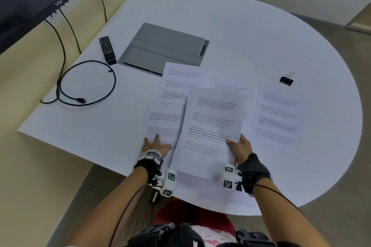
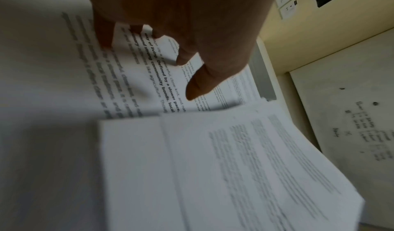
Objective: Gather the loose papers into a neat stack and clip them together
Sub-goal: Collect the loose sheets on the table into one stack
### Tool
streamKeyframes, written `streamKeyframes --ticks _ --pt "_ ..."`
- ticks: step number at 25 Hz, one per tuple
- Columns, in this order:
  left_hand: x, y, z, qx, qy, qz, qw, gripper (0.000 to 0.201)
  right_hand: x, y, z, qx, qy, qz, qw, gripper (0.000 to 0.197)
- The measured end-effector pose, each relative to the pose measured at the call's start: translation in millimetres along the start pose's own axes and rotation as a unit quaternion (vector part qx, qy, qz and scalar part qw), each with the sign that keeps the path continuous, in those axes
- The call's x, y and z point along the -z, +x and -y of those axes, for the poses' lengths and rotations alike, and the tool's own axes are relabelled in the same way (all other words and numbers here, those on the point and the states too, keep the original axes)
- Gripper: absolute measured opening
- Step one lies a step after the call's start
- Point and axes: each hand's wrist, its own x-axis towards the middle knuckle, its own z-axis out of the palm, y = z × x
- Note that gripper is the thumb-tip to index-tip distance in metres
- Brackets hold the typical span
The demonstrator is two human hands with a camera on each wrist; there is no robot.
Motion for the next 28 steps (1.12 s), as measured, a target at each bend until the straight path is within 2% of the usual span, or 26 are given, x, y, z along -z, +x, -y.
streamKeyframes --ticks 4,8,11,14,18,23,24,26,28 --pt "-12.6 -2.8 -16.7 -0.066 -0.067 -0.021 0.995 0.057 -7.0 5.8 -8.0 -0.006 -0.101 0.021 0.995 0.041" --pt "2.0 -1.4 -15.2 -0.044 -0.083 -0.087 0.992 0.059 -11.9 12.5 -12.5 -0.017 -0.193 0.0 0.981 0.039" --pt "12.5 -0.8 -10.0 -0.007 -0.08 -0.041 0.996 0.082 -18.9 15.5 -12.9 -0.03 -0.237 0.001 0.971 0.041" --pt "7.7 -4.7 -13.0 -0.021 -0.073 -0.005 0.997 0.099 -34.0 13.7 -12.7 -0.027 -0.292 0.017 0.956 0.044" --pt "-4.1 -4.1 -21.4 -0.027 -0.086 0.028 0.996 0.102 -58.0 8.9 -10.9 -0.037 -0.297 0.049 0.953 0.05" --pt "-16.1 5.9 -24.1 -0.027 -0.137 0.025 0.99 0.098 -65.5 10.4 -11.6 -0.078 -0.242 0.087 0.963 0.049" --pt "-18.2 7.6 -25.1 -0.031 -0.147 0.02 0.988 0.094 -65.5 10.1 -12.5 -0.08 -0.245 0.096 0.961 0.05" --pt "-21.8 7.2 -28.8 -0.057 -0.169 0.002 0.984 0.068 -65.5 10.0 -15.7 -0.082 -0.263 0.107 0.955 0.053" --pt "-24.9 7.6 -32.5 -0.085 -0.187 -0.017 0.979 0.045 -62.6 12.2 -20.0 -0.079 -0.276 0.087 0.954 0.058"
